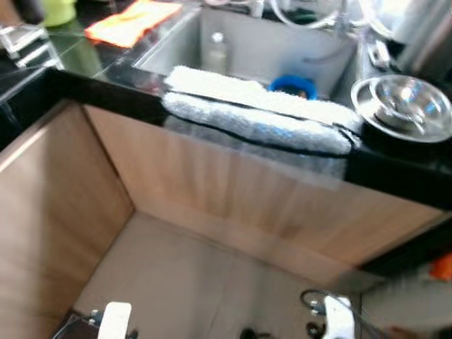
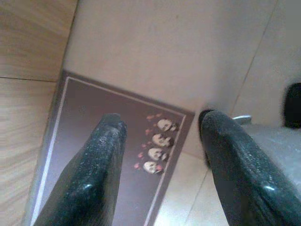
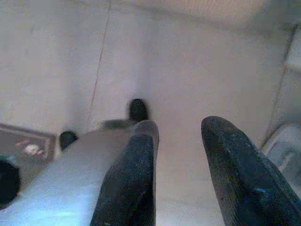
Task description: Kitchen organization
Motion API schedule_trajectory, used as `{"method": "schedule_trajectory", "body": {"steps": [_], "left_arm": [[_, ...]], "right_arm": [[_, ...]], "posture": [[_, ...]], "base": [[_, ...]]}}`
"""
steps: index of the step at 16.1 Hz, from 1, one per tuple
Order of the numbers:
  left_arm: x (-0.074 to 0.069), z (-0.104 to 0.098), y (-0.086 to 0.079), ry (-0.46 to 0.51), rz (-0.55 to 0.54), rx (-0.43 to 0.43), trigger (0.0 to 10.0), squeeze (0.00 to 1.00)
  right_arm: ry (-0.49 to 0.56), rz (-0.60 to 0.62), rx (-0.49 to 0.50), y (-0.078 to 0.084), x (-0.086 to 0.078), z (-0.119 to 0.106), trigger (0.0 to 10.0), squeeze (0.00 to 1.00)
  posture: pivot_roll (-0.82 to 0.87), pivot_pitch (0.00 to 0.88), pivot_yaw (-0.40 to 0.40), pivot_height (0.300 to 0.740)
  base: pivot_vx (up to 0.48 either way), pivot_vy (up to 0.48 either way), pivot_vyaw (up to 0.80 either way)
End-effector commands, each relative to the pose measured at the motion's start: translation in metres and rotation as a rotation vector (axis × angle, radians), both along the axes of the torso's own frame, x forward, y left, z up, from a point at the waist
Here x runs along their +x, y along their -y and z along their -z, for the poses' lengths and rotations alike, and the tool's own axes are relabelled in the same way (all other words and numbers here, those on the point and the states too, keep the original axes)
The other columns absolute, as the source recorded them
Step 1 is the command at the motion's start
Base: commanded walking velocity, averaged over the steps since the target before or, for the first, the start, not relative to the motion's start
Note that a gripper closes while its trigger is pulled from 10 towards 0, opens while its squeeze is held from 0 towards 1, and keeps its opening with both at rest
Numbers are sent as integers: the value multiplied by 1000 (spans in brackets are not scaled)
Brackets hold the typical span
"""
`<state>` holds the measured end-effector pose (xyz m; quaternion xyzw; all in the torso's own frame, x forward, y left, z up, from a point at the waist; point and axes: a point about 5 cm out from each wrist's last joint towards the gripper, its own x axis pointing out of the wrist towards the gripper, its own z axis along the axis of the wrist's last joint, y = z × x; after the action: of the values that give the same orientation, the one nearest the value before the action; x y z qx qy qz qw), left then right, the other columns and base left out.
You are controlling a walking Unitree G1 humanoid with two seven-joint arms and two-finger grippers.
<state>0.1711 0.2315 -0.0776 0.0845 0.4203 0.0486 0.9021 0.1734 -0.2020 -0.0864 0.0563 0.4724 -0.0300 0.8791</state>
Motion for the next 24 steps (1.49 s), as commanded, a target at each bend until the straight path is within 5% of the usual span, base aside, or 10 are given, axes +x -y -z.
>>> {"method": "schedule_trajectory", "body": {"steps": [1,10,17,24], "left_arm": [[-2,3,6,-22,-2,-14,10000,0],[-4,4,5,-30,-12,-18,10000,0],[-2,4,8,-26,-9,-25,10000,0],[-2,4,9,-24,-10,-29,10000,0]], "right_arm": [[-18,2,-6,-1,-7,3,10000,0],[-44,-7,6,-8,-40,16,10000,0],[-2,-39,21,-49,-4,7,10000,0],[5,-42,22,-59,9,2,10000,0]], "posture": [[103,168,7,740],[100,176,-1,740],[102,176,-6,740],[101,177,-5,740]], "base": [[0,0,-650],[0,0,-649],[0,0,-648],[0,0,-648]]}}
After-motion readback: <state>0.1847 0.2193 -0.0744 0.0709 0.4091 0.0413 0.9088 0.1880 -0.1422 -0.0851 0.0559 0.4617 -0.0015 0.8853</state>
